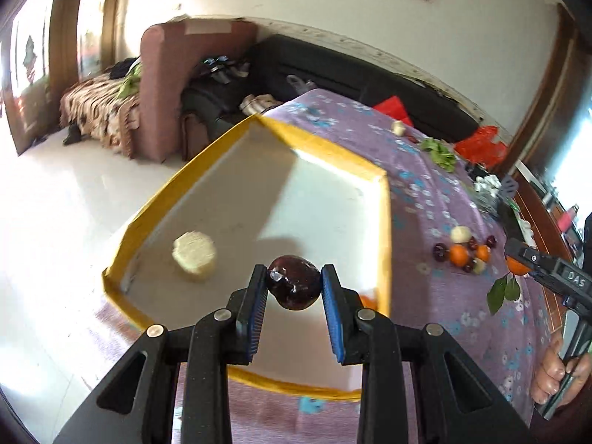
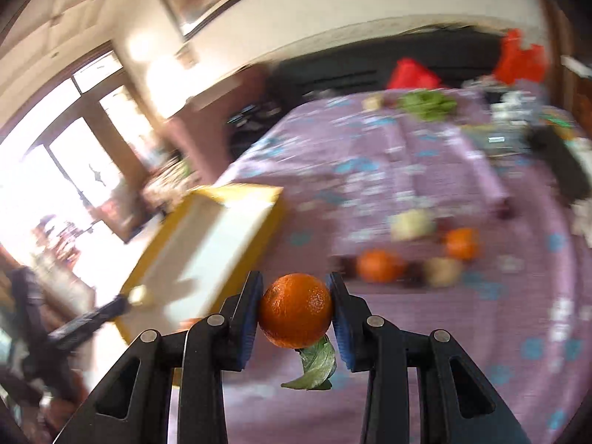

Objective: Organize fruits
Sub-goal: 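Carry plum and orange into the yellow tray and open both tools, then return both tools to the table and grasp an orange with the right tool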

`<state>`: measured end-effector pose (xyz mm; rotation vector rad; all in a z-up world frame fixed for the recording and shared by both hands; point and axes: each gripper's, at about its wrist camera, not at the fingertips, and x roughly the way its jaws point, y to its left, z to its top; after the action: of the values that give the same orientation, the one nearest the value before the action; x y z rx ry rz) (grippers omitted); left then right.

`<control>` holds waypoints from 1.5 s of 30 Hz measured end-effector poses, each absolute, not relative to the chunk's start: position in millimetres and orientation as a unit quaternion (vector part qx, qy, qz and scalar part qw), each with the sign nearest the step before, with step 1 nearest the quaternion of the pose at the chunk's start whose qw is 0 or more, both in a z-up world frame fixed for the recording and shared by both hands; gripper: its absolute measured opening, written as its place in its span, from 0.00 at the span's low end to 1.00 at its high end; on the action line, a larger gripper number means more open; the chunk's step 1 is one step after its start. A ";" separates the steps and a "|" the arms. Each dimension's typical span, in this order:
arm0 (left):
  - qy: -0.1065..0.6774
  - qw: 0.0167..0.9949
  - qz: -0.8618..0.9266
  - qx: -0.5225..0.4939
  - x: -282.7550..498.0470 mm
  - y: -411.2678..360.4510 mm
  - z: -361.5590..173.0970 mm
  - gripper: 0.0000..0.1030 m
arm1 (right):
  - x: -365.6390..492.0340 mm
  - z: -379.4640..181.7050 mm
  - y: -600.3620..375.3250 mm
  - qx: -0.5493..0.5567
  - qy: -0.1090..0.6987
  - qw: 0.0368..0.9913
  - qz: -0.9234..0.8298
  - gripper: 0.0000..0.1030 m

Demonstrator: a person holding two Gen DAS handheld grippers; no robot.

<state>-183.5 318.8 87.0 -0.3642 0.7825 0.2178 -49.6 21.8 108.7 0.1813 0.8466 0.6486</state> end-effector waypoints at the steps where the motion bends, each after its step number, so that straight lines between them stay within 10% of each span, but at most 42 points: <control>1: 0.382 0.900 0.109 -0.181 -184.4 324.7 83.0 0.28 | -49.7 108.9 42.6 0.086 0.410 0.846 0.329 0.38; 17: 0.411 0.875 0.117 -0.227 -186.3 363.3 49.7 0.29 | -60.0 47.4 235.7 -0.056 0.476 0.781 0.399 0.39; 24: 0.370 0.887 0.146 -0.234 -208.1 378.6 72.6 0.57 | -54.7 35.4 245.8 -0.069 0.488 0.776 0.394 0.40; 45: 0.359 0.915 0.105 -0.151 -204.5 287.0 113.4 0.76 | -70.8 80.8 28.5 -0.033 0.414 0.866 0.278 0.66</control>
<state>-204.5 287.0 113.4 -0.3112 0.7400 0.2153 -70.8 28.5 80.8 -0.0701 0.8663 0.5822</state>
